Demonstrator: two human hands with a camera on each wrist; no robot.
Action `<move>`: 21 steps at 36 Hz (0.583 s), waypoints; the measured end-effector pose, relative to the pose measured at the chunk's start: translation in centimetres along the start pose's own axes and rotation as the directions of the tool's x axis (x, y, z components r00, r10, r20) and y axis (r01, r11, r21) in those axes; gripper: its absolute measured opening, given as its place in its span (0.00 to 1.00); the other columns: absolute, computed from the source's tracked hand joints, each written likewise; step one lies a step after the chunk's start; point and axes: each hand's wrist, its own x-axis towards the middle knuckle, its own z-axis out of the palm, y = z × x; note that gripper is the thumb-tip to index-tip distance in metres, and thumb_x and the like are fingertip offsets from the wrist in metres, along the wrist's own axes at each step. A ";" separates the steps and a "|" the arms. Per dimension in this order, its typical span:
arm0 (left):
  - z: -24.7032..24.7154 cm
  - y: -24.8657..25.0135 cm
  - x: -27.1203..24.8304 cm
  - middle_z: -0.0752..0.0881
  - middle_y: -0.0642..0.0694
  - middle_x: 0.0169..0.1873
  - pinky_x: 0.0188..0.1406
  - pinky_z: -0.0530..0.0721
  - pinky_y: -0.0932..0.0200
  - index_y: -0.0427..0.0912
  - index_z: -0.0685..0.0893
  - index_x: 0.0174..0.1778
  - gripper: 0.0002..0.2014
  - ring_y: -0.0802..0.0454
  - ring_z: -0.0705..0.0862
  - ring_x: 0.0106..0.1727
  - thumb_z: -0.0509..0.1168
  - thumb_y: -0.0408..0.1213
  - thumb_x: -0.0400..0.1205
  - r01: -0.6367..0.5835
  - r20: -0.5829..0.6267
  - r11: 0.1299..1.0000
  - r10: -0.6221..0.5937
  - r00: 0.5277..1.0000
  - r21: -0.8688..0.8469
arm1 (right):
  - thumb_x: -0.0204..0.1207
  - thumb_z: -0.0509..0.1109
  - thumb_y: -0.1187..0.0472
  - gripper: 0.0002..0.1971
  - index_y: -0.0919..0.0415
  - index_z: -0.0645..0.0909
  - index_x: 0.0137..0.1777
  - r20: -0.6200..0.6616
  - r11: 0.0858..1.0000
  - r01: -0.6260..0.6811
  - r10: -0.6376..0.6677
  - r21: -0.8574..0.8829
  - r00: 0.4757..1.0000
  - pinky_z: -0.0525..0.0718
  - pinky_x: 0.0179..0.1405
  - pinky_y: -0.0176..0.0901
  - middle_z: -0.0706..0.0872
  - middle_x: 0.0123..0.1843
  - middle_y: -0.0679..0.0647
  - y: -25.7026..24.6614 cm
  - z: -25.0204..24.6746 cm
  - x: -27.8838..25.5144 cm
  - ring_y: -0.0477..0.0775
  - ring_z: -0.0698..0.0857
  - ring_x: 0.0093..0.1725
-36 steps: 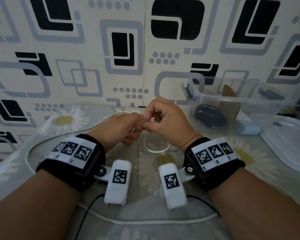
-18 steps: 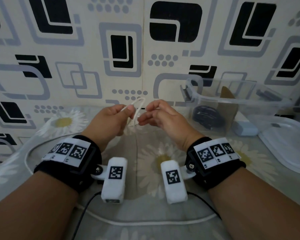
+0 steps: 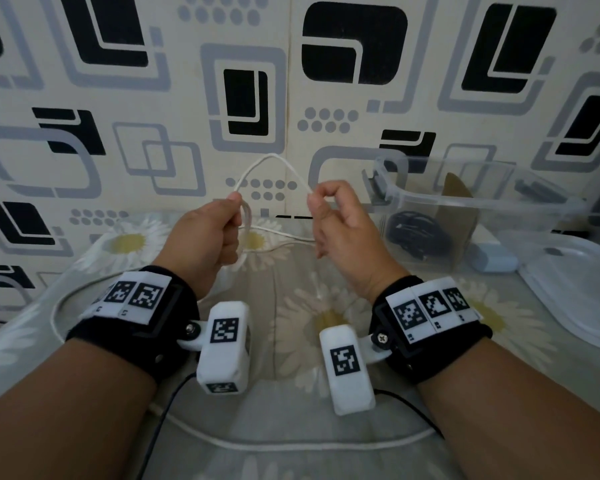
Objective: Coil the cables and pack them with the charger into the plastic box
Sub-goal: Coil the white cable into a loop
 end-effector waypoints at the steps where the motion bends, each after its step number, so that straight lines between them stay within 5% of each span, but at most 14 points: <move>1: 0.1 0.1 -0.1 0.59 0.54 0.18 0.20 0.54 0.62 0.45 0.69 0.29 0.19 0.56 0.55 0.18 0.57 0.45 0.88 0.021 0.011 1.000 -0.020 1.000 -0.018 | 0.86 0.60 0.54 0.04 0.50 0.73 0.57 -0.045 1.000 0.013 -0.013 0.011 0.999 0.73 0.30 0.48 0.69 0.26 0.47 0.1 -0.1 0.1 0.53 0.68 0.28; 4: 0.2 0.5 -0.3 0.58 0.55 0.16 0.18 0.55 0.64 0.46 0.69 0.30 0.19 0.57 0.55 0.16 0.56 0.46 0.88 0.077 0.048 0.992 -0.073 0.996 -0.096 | 0.86 0.57 0.62 0.10 0.50 0.70 0.64 -0.165 0.999 0.028 -0.023 0.029 0.986 0.69 0.27 0.42 0.69 0.30 0.53 0.4 -0.2 0.3 0.51 0.68 0.28; 9: -0.1 0.8 -0.2 0.57 0.54 0.14 0.14 0.57 0.66 0.47 0.67 0.26 0.21 0.59 0.56 0.12 0.56 0.47 0.87 0.171 0.133 0.950 -0.141 0.981 -0.261 | 0.85 0.57 0.65 0.11 0.48 0.76 0.56 -0.239 0.988 0.002 -0.038 -0.151 0.970 0.71 0.29 0.45 0.72 0.30 0.52 1.1 -0.4 0.5 0.49 0.70 0.29; 17: -1.3 1.1 0.3 0.59 0.53 0.12 0.18 0.56 0.65 0.49 0.68 0.19 0.18 0.57 0.57 0.11 0.61 0.46 0.75 0.207 0.203 0.854 -0.122 0.972 -0.478 | 0.82 0.59 0.65 0.11 0.51 0.82 0.50 -0.110 0.905 -0.120 0.082 -0.407 0.991 0.73 0.27 0.39 0.79 0.32 0.47 2.2 -0.6 0.7 0.47 0.73 0.25; 21: -1.6 1.1 0.4 0.60 0.53 0.12 0.18 0.56 0.65 0.49 0.69 0.22 0.15 0.57 0.58 0.11 0.68 0.43 0.69 0.224 0.251 0.803 -0.096 0.963 -0.552 | 0.81 0.61 0.65 0.12 0.49 0.83 0.48 -0.033 0.889 -0.152 0.153 -0.432 0.988 0.82 0.38 0.44 0.83 0.34 0.46 2.3 -0.3 0.6 0.54 0.84 0.35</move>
